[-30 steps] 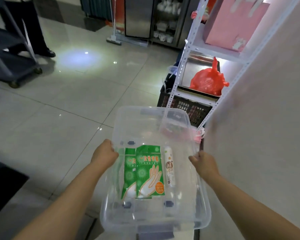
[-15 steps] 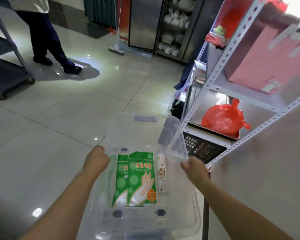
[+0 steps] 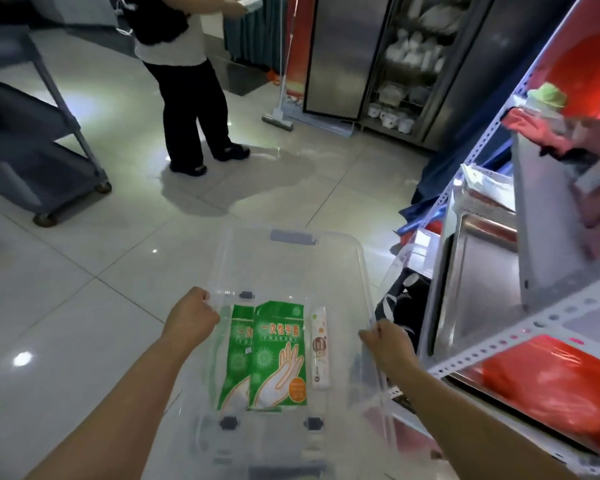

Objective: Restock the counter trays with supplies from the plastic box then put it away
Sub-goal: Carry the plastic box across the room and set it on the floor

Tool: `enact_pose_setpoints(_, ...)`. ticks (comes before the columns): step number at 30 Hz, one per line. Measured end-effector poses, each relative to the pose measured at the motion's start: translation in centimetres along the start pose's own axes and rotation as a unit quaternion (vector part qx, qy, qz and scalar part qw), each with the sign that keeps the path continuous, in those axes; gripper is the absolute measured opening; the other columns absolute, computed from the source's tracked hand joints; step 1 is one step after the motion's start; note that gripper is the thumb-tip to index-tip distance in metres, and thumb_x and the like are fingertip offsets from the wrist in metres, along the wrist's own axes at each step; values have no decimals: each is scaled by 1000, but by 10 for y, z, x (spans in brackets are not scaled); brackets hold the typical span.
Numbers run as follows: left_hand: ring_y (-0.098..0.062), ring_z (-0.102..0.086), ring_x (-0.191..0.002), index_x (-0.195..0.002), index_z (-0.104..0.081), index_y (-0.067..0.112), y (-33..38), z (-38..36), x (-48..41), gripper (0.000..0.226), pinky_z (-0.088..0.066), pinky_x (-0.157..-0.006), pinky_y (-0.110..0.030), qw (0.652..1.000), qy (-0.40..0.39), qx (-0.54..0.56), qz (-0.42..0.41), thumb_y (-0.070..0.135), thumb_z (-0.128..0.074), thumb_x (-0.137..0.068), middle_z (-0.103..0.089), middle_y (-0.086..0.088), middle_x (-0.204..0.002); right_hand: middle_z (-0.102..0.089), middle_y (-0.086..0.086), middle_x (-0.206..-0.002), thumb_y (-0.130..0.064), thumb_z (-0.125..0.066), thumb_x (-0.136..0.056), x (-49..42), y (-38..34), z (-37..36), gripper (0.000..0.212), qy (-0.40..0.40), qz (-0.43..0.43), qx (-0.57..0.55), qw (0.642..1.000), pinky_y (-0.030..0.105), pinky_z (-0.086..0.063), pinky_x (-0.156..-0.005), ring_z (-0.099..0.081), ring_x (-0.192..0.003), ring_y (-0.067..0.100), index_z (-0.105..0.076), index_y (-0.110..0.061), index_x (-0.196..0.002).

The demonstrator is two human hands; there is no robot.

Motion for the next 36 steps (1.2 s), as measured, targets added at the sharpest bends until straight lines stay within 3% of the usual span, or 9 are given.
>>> enact_pose_setpoints(7, -19, -55, -64, -117, -51, 5, 56, 16, -126, 43, -38, -54, -27, 1000, 21, -6, 6, 2, -58, -75, -58, -7, -83, -56, -4, -69, -31, -61, -83, -131, -84, 6, 23, -5, 25, -5, 1000, 22, -32, -49, -51, -61, 10, -46, -23, -67)
enact_pose_setpoints(14, -33, -63, -83, -112, -50, 4, 134, 8, -288, 36, -46, -71, -33, 998, -51, -9, -31, 3, -58, -77, -63, -17, -95, -55, 1, -67, -29, -58, -87, -256, -145, 5, 24, 23, -26, 6, 999, 23, -34, -50, -53, -61, 15, -46, -19, -70)
enact_pose_setpoints(18, -33, -63, -77, -106, -50, 4, 187, -2, -369, 32, -43, -65, -31, 993, -91, -38, -59, 1, -60, -75, -63, -14, -87, -56, -1, -69, -31, -58, -87, -318, -166, 15, 20, 47, -62, -3, 997, 25, -42, -56, -58, -64, 17, -51, -16, -77)
enact_pose_setpoints(20, -34, -64, -76, -103, -50, 4, 216, -13, -407, 31, -43, -65, -32, 990, -104, -60, -78, 2, -60, -75, -65, -16, -88, -54, -6, -67, -33, -58, -88, -348, -171, 22, 20, 63, -74, -7, 995, 22, -37, -53, -56, -62, 11, -50, -17, -78)
enact_pose_setpoints(24, -31, -62, -77, -103, -50, 8, 276, -56, -472, 27, -47, -69, -34, 982, -130, -89, -101, 12, -57, -77, -65, -13, -88, -51, -9, -67, -34, -58, -88, -411, -158, 35, 20, 85, -113, -28, 990, 19, -31, -50, -50, -62, 5, -50, -17, -80)
enact_pose_setpoints(27, -35, -63, -82, -104, -51, 7, 316, -103, -518, 22, -53, -80, -46, 977, -155, -96, -113, 15, -51, -84, -64, -17, -94, -55, -3, -72, -33, -58, -88, -467, -136, 42, 20, 71, -138, -40, 987, 23, -35, -53, -54, -67, 12, -52, -15, -84)
enact_pose_setpoints(30, -38, -63, -92, -114, -51, 5, 352, -157, -565, 29, -51, -86, -46, 970, -170, -130, -118, 16, -50, -87, -64, -20, -106, -57, 0, -74, -33, -58, -88, -533, -107, 46, 21, 54, -163, -49, 984, 26, -41, -58, -57, -69, 17, -53, -14, -84)
enact_pose_setpoints(36, -40, -63, -90, -111, -49, 3, 402, -275, -658, 25, -51, -83, -47, 954, -214, -183, -103, 12, -50, -88, -64, -23, -104, -59, 0, -78, -36, -57, -89, -664, -49, 39, 19, 27, -227, -45, 972, 25, -45, -59, -56, -66, 12, -51, -19, -87)
Point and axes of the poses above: each hand's wrist, its own x-axis away from the middle knuckle, its own z-axis out of the back of the hand, y = z × x, the point moved 3 cm from there along -x, towards the middle knuckle
